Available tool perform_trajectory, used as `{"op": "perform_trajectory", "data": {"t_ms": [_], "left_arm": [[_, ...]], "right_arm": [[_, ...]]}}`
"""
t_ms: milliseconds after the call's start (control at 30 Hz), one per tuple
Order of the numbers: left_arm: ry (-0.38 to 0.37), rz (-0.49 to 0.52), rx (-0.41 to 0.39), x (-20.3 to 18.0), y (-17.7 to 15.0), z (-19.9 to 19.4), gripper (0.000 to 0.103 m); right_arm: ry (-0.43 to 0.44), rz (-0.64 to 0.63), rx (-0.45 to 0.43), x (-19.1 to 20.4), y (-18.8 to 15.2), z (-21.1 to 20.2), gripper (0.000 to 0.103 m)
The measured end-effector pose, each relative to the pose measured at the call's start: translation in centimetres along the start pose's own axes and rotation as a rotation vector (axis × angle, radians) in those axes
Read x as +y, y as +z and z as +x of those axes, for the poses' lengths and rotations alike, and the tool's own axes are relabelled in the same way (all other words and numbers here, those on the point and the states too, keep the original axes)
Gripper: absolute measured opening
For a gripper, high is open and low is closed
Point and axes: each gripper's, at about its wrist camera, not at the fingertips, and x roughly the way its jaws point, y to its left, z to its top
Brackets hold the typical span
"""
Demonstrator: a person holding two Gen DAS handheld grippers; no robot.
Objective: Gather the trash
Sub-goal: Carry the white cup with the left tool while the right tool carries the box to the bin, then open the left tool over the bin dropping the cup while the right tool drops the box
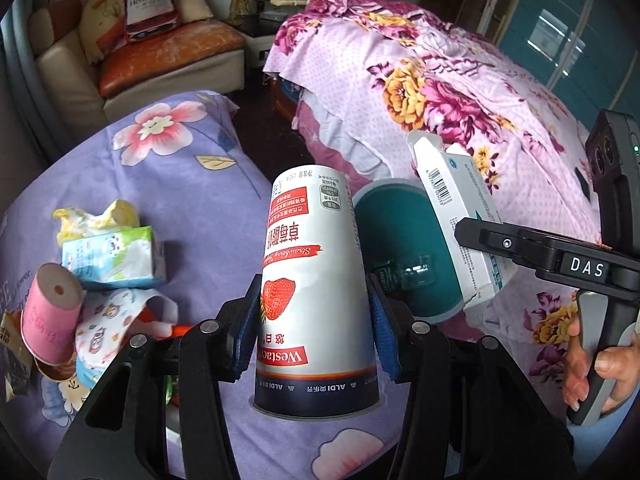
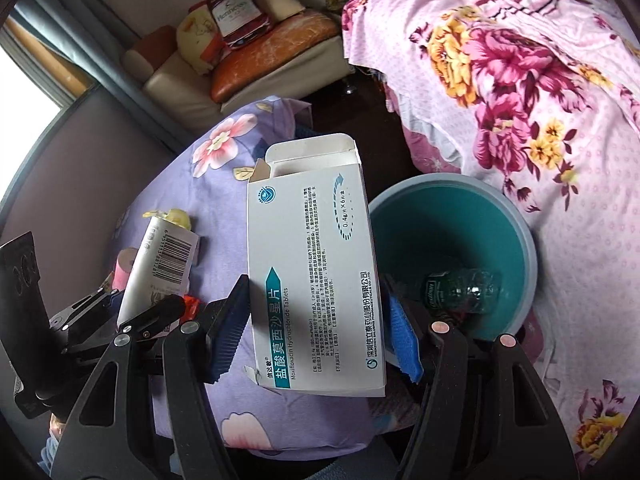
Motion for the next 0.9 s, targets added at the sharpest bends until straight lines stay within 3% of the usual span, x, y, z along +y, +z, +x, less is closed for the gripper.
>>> {"op": "perform_trajectory", "data": {"t_ms": [367,767,833,900], "left_arm": [[-0.029,0.050,0.095,-4.0,2.1,5.2,0.050],[-0.071,0.045,0.155,-6.6,3.4,9.1,0.051],[-0.067,0.047,0.161,-6.9,3.8,9.6,0.060],[-0.064,0.042,0.149,-7.0,3.9,9.5,0.076]], "right_arm": [[-0.020,0.084,-0.006,-6.0,0.8,0.2,0.061],[-0.057,0.119,-0.009,-8.5,1.3,-0.1,0.061],[-0.061,0.126,-0.006,-8.9,1.5,0.0,0.061],[-0.065,0.129,-0.002,-9.0,1.4,0.2,0.061]]}}
